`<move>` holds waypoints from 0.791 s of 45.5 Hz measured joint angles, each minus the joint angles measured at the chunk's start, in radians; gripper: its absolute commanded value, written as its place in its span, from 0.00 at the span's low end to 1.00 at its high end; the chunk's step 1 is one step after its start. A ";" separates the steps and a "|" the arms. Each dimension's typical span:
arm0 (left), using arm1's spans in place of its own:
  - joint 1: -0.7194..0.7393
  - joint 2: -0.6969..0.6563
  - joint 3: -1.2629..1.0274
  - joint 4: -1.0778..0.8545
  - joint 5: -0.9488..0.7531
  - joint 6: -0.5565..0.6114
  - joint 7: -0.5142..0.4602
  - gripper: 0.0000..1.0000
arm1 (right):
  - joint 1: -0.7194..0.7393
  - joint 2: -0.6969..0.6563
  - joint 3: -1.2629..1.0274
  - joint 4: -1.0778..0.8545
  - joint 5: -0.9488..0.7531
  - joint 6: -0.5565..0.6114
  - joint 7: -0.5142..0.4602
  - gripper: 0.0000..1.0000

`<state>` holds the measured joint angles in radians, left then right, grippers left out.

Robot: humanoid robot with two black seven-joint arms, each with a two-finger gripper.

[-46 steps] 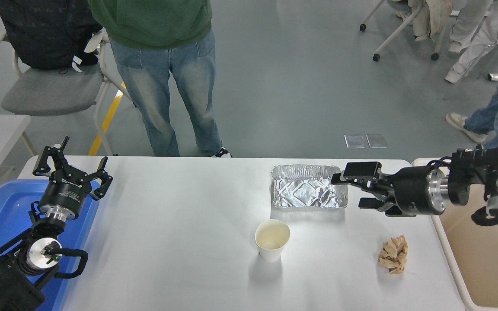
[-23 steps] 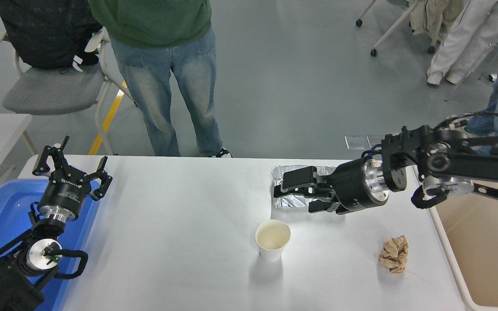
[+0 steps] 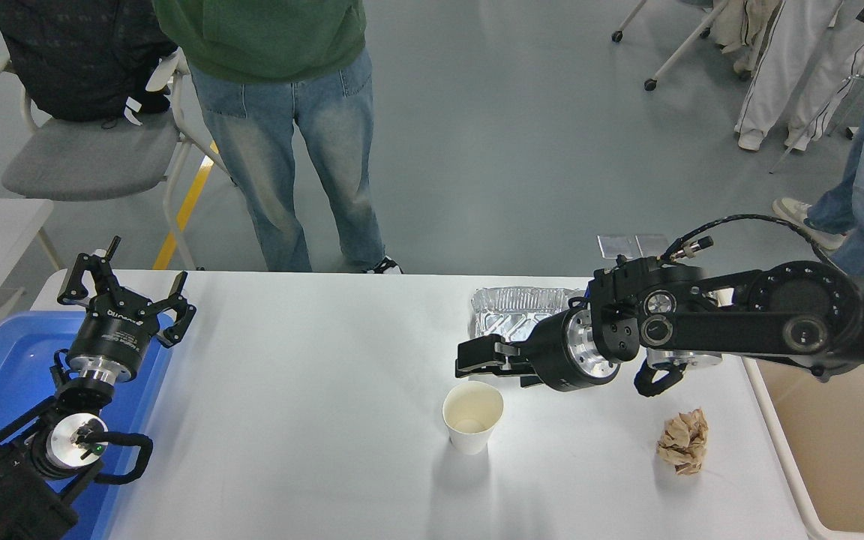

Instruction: Clean the table surface

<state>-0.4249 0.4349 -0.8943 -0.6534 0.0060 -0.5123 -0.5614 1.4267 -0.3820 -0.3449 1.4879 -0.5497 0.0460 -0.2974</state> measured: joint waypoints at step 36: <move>0.000 0.000 0.000 0.000 0.000 0.000 0.000 0.99 | -0.174 0.119 -0.010 -0.155 -0.146 -0.098 -0.004 1.00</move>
<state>-0.4249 0.4347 -0.8943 -0.6535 0.0061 -0.5123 -0.5614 1.2525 -0.2627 -0.3550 1.3328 -0.6954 -0.0520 -0.3009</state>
